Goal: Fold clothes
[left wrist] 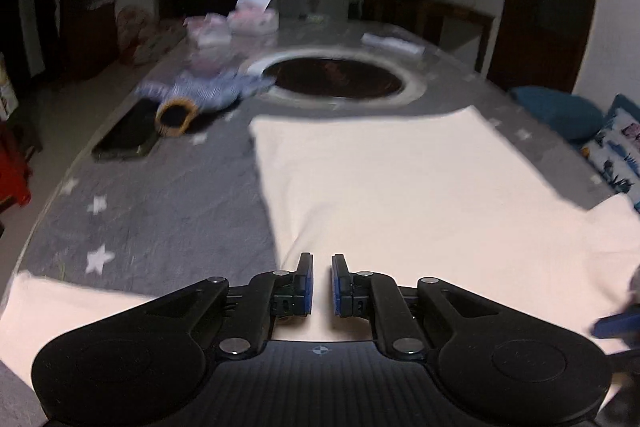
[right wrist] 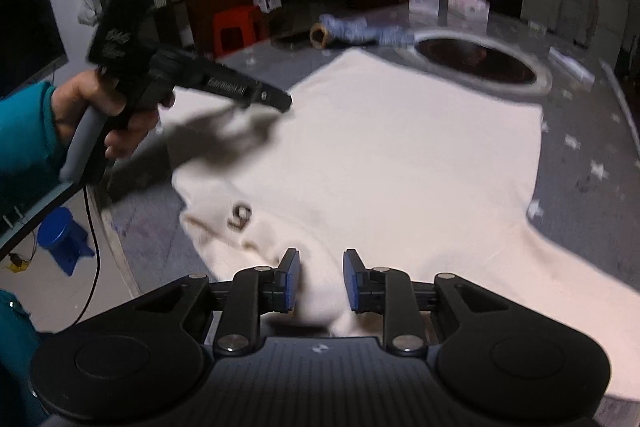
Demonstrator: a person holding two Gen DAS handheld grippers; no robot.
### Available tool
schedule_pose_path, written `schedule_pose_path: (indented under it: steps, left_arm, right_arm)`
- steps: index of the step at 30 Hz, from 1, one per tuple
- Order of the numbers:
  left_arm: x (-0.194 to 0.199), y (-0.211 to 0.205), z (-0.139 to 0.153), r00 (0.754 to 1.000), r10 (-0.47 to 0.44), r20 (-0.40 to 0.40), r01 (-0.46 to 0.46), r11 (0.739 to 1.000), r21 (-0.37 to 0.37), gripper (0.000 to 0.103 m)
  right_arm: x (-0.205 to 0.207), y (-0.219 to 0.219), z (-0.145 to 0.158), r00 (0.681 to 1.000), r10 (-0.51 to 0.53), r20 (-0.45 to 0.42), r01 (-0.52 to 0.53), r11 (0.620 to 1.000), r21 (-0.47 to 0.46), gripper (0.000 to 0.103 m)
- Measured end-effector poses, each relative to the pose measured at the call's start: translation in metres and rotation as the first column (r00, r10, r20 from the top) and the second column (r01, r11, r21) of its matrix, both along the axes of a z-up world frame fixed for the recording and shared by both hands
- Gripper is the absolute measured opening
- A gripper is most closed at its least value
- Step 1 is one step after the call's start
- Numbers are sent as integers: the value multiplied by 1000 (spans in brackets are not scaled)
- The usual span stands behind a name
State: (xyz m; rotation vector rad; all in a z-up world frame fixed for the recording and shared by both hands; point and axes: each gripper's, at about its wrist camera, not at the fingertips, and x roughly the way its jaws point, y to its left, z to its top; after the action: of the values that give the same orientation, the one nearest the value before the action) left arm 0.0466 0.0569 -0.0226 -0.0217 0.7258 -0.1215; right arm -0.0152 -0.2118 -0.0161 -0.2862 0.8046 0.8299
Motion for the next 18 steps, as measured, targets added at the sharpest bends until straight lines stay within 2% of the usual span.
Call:
schedule_pose_path:
  steps: [3,8,11,13,18]
  left_arm:
    - [-3,-7,1,1000,-23,1,23,1000,2,11]
    - [-13,-24,8,997,-80,11,80,997,4,13]
    - [-19,-38,11,992,-124,15,124,992,-2,13]
    - [-23,-48,11,988,-152,16,152,988,-9,13]
    - [-32,-72,11,975,-220,20,221,975,-24,13]
  right_arm:
    - [-6,-5,-1,1000,10,-3,-11,1000,-8,24]
    - [-6,-17,3,999,-47,-11,47,998,49,24]
    - [-5,-21,-1,997,-53,-47,55,997,58,25]
    - [-9,-22,0,998,-49,-29,51,997,54,24]
    - [-11,-50,18,990,-140,-6,140,980,142,24]
